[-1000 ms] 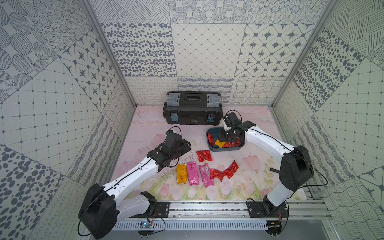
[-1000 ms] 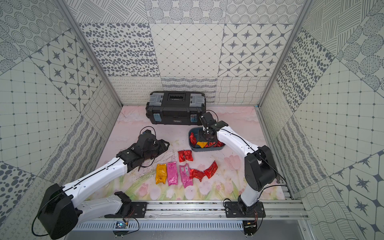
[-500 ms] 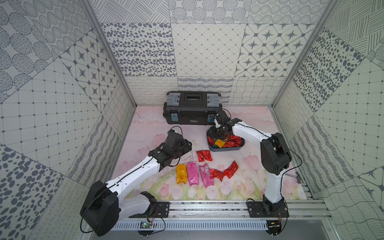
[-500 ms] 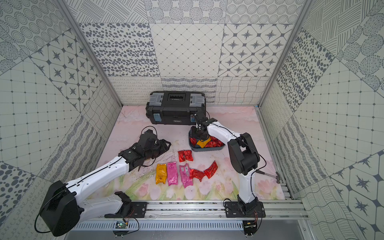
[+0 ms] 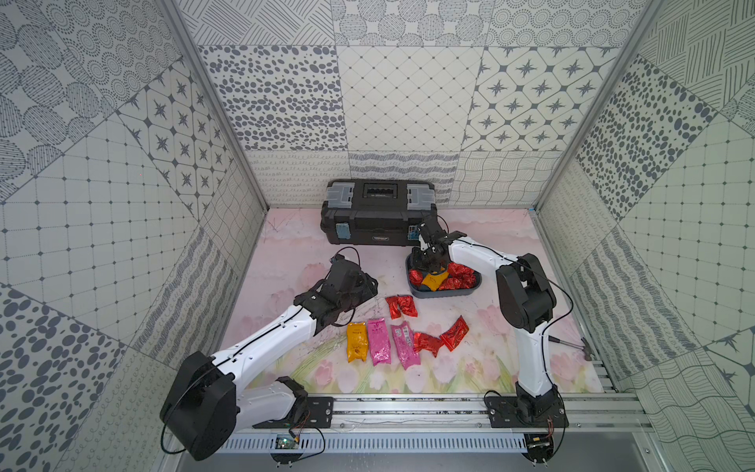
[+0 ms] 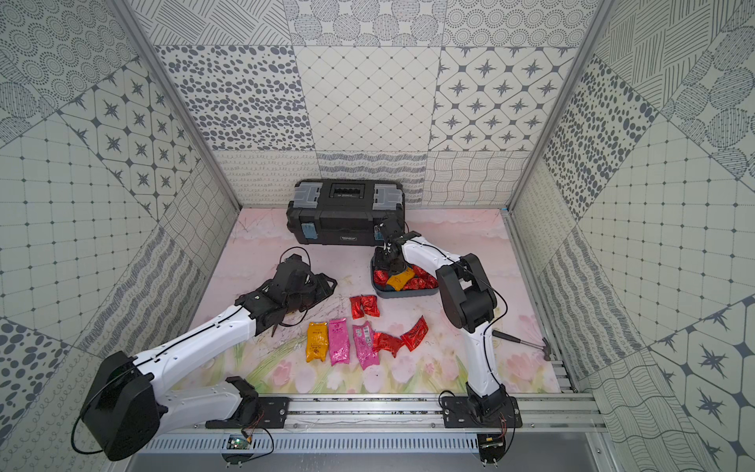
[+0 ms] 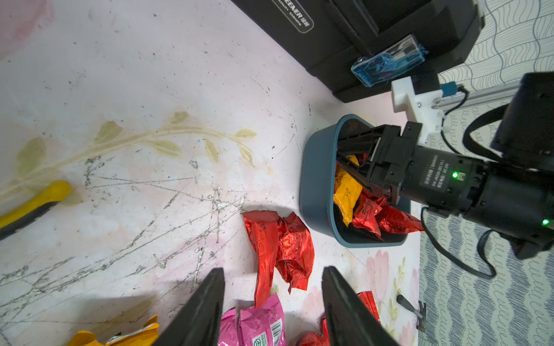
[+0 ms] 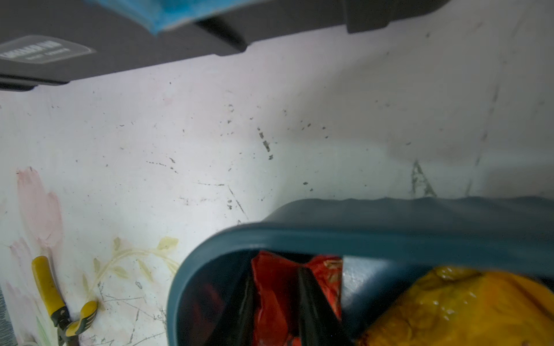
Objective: Take the tea bags out of the storage box
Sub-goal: Pick up the tea bag from the storage box.
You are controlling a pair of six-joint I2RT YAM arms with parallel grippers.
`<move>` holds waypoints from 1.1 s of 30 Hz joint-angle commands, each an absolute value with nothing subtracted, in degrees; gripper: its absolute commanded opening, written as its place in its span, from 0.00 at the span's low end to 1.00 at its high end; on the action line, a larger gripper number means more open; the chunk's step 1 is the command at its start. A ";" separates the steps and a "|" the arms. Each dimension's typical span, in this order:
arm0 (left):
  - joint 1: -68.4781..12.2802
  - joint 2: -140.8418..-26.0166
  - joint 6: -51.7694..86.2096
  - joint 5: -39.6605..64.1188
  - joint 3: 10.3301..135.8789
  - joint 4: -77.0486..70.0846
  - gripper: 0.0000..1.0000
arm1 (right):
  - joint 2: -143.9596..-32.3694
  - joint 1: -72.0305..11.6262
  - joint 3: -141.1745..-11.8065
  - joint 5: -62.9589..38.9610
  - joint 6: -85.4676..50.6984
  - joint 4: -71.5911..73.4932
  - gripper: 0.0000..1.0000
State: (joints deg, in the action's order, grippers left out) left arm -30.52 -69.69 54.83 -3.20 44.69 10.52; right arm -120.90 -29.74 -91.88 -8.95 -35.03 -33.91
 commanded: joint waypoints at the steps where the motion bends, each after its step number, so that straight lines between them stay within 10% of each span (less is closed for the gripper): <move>1: -29.79 -69.87 53.56 -3.16 45.58 8.88 0.56 | -121.06 -29.53 -92.75 -9.35 -35.48 -32.95 0.12; 5: -29.79 -69.87 53.56 -3.01 45.52 8.46 0.56 | -118.31 -29.53 -91.95 -9.08 -35.29 -32.96 0.00; 18: -29.86 -74.72 46.87 18.16 48.55 -0.96 0.81 | -103.18 -31.53 -85.97 -6.67 -35.87 -32.87 0.00; 33: -31.28 -80.08 46.25 26.67 51.06 -6.61 0.84 | -98.98 -40.84 -86.78 -5.92 -39.32 -35.15 0.00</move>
